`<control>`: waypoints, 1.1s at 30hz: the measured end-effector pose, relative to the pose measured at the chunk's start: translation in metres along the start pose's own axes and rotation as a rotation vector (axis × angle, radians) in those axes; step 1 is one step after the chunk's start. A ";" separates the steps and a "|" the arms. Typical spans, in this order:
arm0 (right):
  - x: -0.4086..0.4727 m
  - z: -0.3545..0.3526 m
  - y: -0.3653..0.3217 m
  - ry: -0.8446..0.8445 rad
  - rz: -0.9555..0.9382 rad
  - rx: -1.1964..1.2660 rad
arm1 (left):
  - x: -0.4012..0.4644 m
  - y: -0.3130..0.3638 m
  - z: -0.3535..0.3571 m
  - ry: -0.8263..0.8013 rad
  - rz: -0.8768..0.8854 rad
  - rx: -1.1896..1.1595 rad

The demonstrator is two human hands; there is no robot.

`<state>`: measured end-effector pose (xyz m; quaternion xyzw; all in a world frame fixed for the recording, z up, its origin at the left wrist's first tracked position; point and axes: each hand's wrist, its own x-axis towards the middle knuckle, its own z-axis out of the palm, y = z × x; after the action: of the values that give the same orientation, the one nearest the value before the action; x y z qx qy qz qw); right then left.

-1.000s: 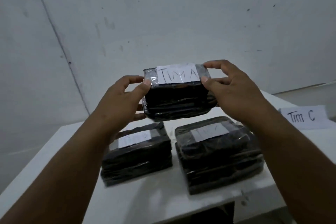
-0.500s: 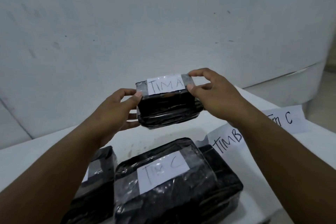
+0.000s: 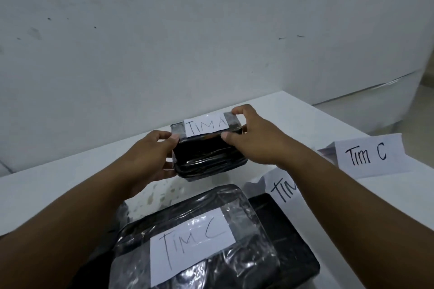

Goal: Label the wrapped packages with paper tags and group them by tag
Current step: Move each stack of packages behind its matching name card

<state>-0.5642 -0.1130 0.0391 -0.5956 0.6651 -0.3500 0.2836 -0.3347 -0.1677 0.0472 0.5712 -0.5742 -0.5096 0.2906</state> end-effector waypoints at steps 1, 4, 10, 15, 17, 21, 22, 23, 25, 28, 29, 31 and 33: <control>0.002 0.003 0.002 -0.020 0.005 -0.029 | 0.001 -0.002 0.001 -0.006 -0.015 0.009; 0.008 0.009 0.006 -0.087 0.021 -0.105 | 0.004 -0.006 0.001 -0.013 -0.045 0.040; 0.023 0.020 0.005 -0.214 0.009 -0.252 | 0.010 -0.011 -0.006 0.023 -0.087 0.072; 0.032 0.036 0.003 -0.270 -0.038 -0.350 | 0.011 -0.014 -0.013 0.031 -0.108 0.152; 0.034 0.038 0.001 -0.272 -0.056 -0.368 | 0.010 -0.015 -0.016 0.031 -0.114 0.220; 0.038 0.040 0.000 -0.279 -0.067 -0.382 | 0.007 -0.014 -0.021 0.040 -0.098 0.322; 0.038 0.040 0.001 -0.276 -0.073 -0.386 | 0.007 -0.014 -0.022 0.042 -0.094 0.343; 0.039 0.041 0.001 -0.275 -0.079 -0.390 | 0.007 -0.015 -0.023 0.048 -0.085 0.372; 0.040 0.042 0.002 -0.273 -0.088 -0.394 | 0.008 -0.016 -0.025 0.058 -0.061 0.439; 0.038 0.043 0.003 -0.275 -0.092 -0.389 | 0.010 -0.020 -0.028 0.065 -0.028 0.507; 0.038 0.044 0.004 -0.274 -0.092 -0.386 | 0.012 -0.022 -0.028 0.065 -0.020 0.524; 0.036 0.045 0.006 -0.275 -0.090 -0.382 | 0.011 -0.023 -0.026 0.072 -0.005 0.564; 0.035 0.046 0.007 -0.266 -0.087 -0.385 | 0.009 -0.021 -0.023 0.092 0.004 0.626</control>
<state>-0.5366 -0.1528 0.0075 -0.7078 0.6500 -0.1468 0.2345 -0.3074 -0.1787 0.0325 0.6542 -0.6905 -0.2812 0.1270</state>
